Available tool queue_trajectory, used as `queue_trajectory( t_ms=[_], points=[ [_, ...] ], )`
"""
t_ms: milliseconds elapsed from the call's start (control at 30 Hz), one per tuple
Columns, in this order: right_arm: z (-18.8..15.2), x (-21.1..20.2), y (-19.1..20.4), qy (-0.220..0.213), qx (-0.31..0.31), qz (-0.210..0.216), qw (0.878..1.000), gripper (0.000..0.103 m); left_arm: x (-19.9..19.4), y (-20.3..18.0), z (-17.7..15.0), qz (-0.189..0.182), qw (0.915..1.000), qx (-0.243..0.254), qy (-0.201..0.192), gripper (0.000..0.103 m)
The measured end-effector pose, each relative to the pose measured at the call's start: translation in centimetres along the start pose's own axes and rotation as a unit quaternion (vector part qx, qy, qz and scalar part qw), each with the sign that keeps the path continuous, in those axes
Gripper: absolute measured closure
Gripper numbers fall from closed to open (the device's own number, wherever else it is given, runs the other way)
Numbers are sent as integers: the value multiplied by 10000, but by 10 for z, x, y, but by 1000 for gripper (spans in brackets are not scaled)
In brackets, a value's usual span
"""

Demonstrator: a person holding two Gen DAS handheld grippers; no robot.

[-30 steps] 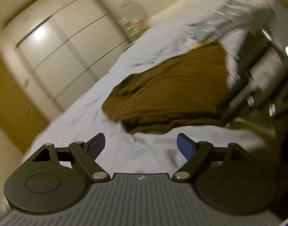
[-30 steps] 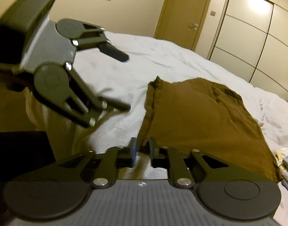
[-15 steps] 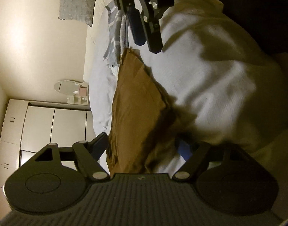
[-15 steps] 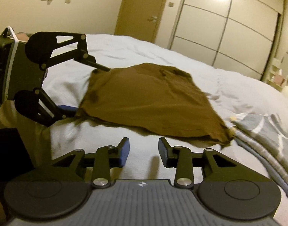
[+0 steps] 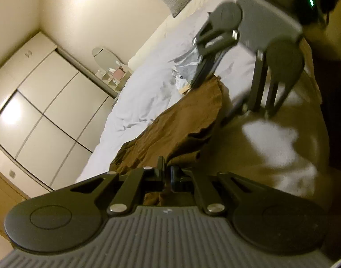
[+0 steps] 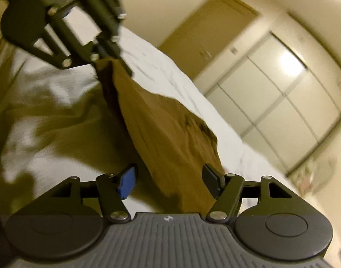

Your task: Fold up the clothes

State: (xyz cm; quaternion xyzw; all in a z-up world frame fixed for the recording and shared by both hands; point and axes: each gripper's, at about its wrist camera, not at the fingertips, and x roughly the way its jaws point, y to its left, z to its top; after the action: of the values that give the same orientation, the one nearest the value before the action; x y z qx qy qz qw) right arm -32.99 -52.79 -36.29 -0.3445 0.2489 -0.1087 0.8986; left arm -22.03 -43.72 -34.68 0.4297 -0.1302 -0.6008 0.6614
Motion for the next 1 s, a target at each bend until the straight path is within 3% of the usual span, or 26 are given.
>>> queue_trajectory(
  t_ms=[33,100,167,333,367,400,433,567,767,1000],
  points=[
    [1,7,2,-35,-129,49,9999,40,-1,2,2,-22,9999,-104,2,99],
    [-1,21,5,30,-396,170,9991,63,-2,6,7,-61,9995,-296,8,99],
    [-9,33,3,204,-742,-10,9970,75,-7,8,7,-60,9993,-358,14,99],
    [-40,56,-21,692,-1304,-654,9869,84,-23,9,1,-64,9990,-452,20,99],
    [-47,61,-27,780,-1364,-725,9849,88,-21,11,1,-75,9988,-477,37,99],
    [-53,65,-32,868,-1423,-796,9828,100,-17,12,1,-76,9988,-491,55,99],
    [-58,69,-37,967,-1406,-787,9822,103,-15,13,1,-79,9986,-510,72,100],
    [-60,70,-45,1127,-1442,-804,9798,103,-16,17,-1,-56,9987,-491,119,100],
    [-23,16,-49,884,-1316,-786,9842,103,-62,41,-3,173,9993,-334,77,100],
    [6,-72,-9,756,-1258,-43,9892,103,-141,16,-28,-316,9984,-357,311,100]
  ],
)
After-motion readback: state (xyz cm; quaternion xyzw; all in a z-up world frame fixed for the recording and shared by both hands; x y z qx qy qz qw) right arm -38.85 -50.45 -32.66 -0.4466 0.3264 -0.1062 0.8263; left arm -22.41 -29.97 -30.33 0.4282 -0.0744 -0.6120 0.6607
